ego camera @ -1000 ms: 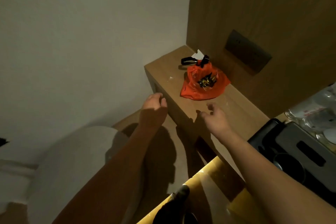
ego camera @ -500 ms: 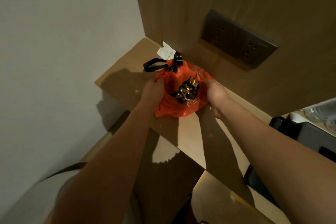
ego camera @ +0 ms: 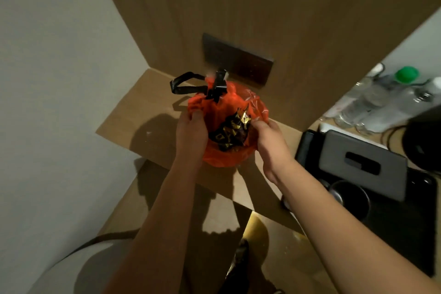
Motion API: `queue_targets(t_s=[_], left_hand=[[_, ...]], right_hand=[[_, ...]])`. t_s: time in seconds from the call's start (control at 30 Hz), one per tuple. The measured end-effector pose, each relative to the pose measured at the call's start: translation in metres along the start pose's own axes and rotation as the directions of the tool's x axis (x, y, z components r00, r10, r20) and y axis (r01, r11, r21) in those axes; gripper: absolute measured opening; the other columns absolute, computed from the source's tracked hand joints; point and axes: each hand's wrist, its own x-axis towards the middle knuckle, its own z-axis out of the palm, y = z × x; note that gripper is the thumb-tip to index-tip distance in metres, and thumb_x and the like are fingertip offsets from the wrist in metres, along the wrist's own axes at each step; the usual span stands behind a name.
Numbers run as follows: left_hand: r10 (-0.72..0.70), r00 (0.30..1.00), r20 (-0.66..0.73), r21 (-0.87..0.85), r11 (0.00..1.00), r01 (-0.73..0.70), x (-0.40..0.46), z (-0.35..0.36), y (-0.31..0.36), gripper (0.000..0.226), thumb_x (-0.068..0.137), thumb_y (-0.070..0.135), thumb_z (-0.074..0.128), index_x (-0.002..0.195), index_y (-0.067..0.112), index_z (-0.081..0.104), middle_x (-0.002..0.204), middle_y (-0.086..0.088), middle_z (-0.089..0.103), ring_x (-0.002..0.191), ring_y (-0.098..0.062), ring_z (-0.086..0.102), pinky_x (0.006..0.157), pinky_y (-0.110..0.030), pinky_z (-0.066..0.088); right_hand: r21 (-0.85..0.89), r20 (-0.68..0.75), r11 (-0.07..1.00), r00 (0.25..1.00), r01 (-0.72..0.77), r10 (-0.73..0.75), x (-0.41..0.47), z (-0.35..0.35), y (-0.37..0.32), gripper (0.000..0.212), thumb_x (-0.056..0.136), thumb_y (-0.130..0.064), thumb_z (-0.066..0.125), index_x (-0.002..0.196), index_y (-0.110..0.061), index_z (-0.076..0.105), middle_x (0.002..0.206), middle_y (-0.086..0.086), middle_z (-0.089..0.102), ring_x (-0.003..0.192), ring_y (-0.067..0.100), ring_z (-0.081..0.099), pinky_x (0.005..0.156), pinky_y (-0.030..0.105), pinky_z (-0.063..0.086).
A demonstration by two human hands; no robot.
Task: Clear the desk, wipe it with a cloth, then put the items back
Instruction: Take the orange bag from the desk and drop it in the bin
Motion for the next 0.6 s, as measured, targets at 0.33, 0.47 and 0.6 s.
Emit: queue_targets(t_s=[0.33, 0.47, 0.6], left_hand=[[0.128, 0.971, 0.203, 0.100, 0.983, -0.151, -0.129, 0.103, 0.015, 0.051, 0.101, 0.037, 0.044, 0.150, 0.021, 0.042, 0.144, -0.009, 0.053, 0.130, -0.028, 0.050, 0.111, -0.043, 0.039], [0.152, 0.907, 0.394, 0.093, 0.975, -0.203, -0.205, 0.157, 0.017, 0.052, 0.087, 0.049, 0.042, 0.134, 0.029, 0.055, 0.129, 0.000, 0.062, 0.120, -0.023, 0.058, 0.107, -0.050, 0.044], [0.206, 0.828, 0.521, 0.116, 0.944, -0.308, -0.290, 0.218, 0.011, 0.047, 0.087, 0.053, 0.040, 0.125, 0.032, 0.057, 0.119, 0.003, 0.063, 0.113, -0.021, 0.060, 0.106, -0.051, 0.044]], right_hand=[[0.067, -0.300, 0.978, 0.939, 0.195, -0.167, -0.108, -0.145, 0.015, 0.024, 0.078, -0.044, 0.054, 0.101, -0.039, 0.061, 0.105, 0.000, 0.071, 0.100, 0.022, 0.068, 0.093, 0.051, 0.054], [0.127, -0.416, 0.972, 0.900, 0.198, -0.130, -0.156, -0.226, 0.033, 0.056, 0.080, -0.044, 0.053, 0.133, -0.027, 0.052, 0.117, 0.003, 0.066, 0.106, 0.024, 0.065, 0.098, 0.049, 0.051], [0.169, -0.565, 0.957, 0.819, 0.237, -0.104, -0.211, -0.311, 0.057, 0.060, 0.078, -0.044, 0.050, 0.135, -0.026, 0.052, 0.123, 0.003, 0.064, 0.113, 0.026, 0.061, 0.102, 0.049, 0.047]])
